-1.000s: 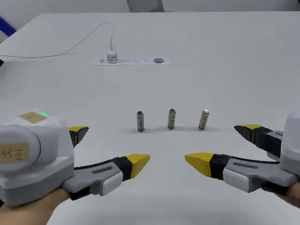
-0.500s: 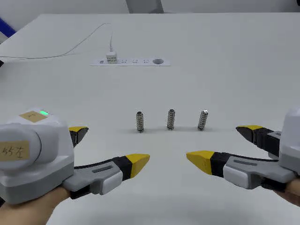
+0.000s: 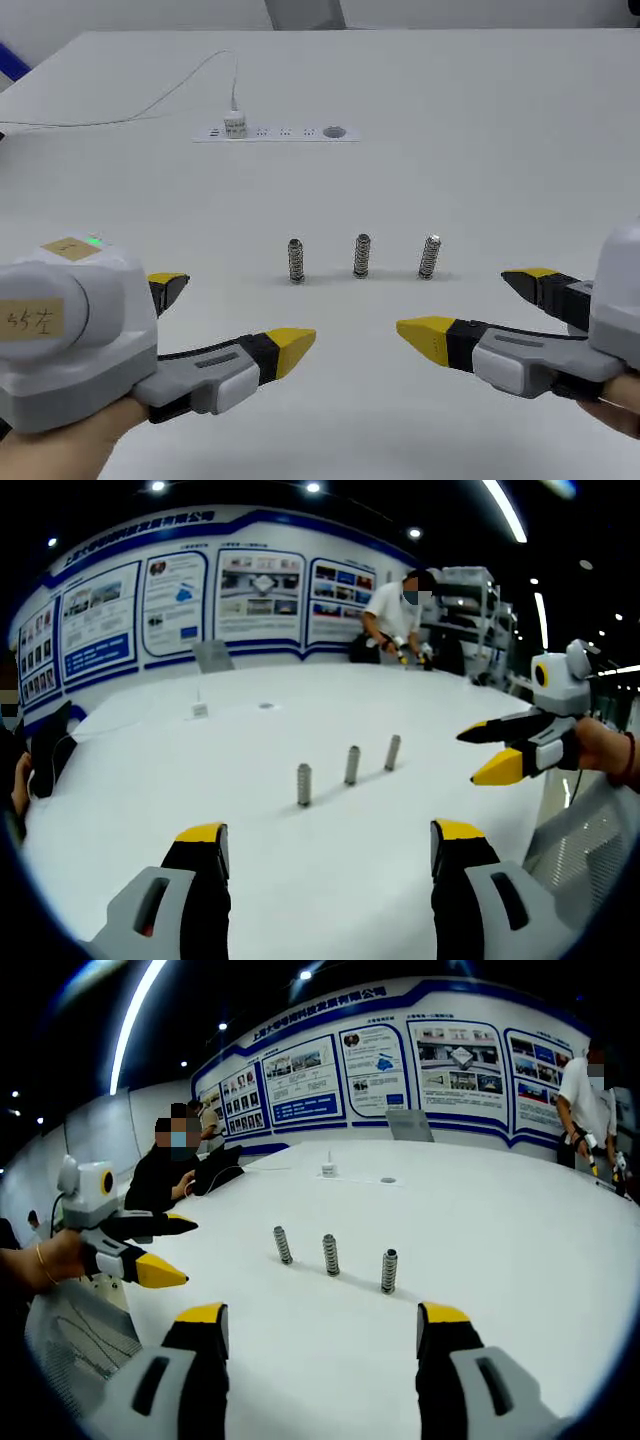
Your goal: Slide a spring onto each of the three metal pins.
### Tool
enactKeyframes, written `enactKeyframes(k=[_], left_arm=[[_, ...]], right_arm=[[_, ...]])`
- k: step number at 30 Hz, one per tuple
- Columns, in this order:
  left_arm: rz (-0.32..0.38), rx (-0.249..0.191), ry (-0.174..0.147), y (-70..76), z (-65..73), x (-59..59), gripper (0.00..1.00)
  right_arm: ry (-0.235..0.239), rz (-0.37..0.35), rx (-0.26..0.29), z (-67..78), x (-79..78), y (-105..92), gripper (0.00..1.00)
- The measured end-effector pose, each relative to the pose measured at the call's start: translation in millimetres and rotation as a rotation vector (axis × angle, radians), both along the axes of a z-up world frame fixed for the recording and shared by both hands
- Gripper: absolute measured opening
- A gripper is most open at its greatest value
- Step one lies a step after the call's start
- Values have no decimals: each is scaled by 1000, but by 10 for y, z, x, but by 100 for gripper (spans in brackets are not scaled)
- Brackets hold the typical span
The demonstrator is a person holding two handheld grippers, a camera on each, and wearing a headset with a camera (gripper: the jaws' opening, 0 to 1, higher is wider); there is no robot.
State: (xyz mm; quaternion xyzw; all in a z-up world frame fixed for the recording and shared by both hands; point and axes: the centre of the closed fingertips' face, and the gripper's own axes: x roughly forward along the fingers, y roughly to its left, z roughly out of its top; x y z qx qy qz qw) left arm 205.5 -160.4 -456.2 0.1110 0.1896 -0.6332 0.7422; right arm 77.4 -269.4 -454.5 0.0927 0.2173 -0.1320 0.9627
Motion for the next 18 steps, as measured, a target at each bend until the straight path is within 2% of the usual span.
enactKeyframes(k=[8,18], left_arm=[[-6,-1,-5,-24,3,-11,84],[-8,-3,-2,-22,10,-18,85]], right_arm=[[10,0,2,-17,1,11,78],[6,6,-38,10,15,-12,78]])
